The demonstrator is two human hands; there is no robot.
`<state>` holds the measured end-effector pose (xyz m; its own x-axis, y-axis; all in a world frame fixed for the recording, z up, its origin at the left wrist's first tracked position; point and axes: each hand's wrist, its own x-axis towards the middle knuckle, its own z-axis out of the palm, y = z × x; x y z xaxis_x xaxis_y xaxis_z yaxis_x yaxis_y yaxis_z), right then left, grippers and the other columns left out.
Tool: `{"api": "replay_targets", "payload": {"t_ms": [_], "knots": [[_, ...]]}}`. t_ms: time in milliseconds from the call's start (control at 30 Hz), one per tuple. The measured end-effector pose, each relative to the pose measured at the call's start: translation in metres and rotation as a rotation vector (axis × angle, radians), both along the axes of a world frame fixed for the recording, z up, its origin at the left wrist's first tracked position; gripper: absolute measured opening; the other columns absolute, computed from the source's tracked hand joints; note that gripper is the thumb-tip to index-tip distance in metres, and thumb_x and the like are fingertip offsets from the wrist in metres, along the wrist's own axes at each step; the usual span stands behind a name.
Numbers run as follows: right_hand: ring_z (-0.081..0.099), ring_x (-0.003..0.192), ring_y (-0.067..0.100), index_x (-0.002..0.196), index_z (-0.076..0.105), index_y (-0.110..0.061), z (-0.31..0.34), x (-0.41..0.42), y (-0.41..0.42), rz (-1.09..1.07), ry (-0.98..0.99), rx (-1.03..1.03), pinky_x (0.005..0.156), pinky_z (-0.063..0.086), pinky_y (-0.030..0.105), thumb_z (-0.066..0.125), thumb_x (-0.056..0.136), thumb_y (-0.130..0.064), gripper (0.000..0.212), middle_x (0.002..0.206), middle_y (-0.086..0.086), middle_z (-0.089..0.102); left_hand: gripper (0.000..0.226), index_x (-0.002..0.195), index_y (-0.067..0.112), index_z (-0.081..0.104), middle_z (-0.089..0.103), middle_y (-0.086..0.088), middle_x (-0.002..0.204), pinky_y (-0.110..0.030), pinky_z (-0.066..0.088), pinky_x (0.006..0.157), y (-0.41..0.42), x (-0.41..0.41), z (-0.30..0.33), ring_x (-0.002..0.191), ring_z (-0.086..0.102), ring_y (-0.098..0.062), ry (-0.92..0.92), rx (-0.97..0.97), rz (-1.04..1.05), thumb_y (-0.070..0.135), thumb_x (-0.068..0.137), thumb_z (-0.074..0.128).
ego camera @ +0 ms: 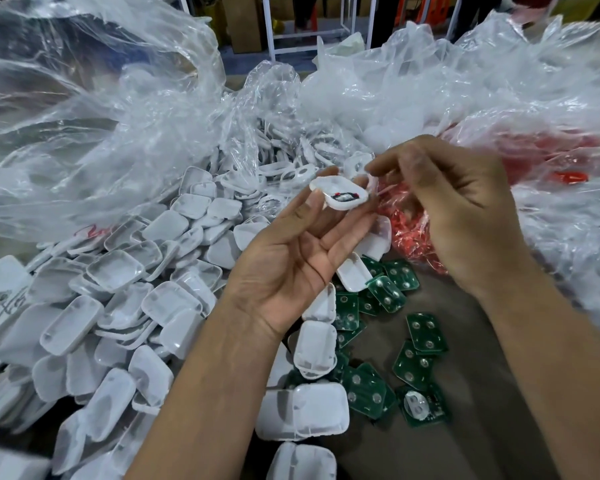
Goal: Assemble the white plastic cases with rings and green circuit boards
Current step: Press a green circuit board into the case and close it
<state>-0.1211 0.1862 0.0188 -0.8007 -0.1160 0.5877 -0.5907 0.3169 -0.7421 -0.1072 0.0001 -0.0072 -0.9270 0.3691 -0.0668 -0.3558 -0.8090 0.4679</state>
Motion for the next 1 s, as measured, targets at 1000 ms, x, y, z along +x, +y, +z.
{"api": "replay_targets", "payload": {"t_ms": [1000], "knots": [[0.050,0.106,0.018,0.111,0.070,-0.021,-0.024,-0.005,-0.004,-0.304,-0.180,0.938,0.090,0.046,0.037,0.077,0.091,-0.037,0.026,0.106,-0.006,0.046,0.048,0.131,0.012,0.065,0.071,-0.019,0.126,-0.040,0.062,0.090,0.000,-0.003,-0.001,0.111,0.072,-0.036,-0.026,-0.016,0.163,0.005,0.084,0.066]]}}
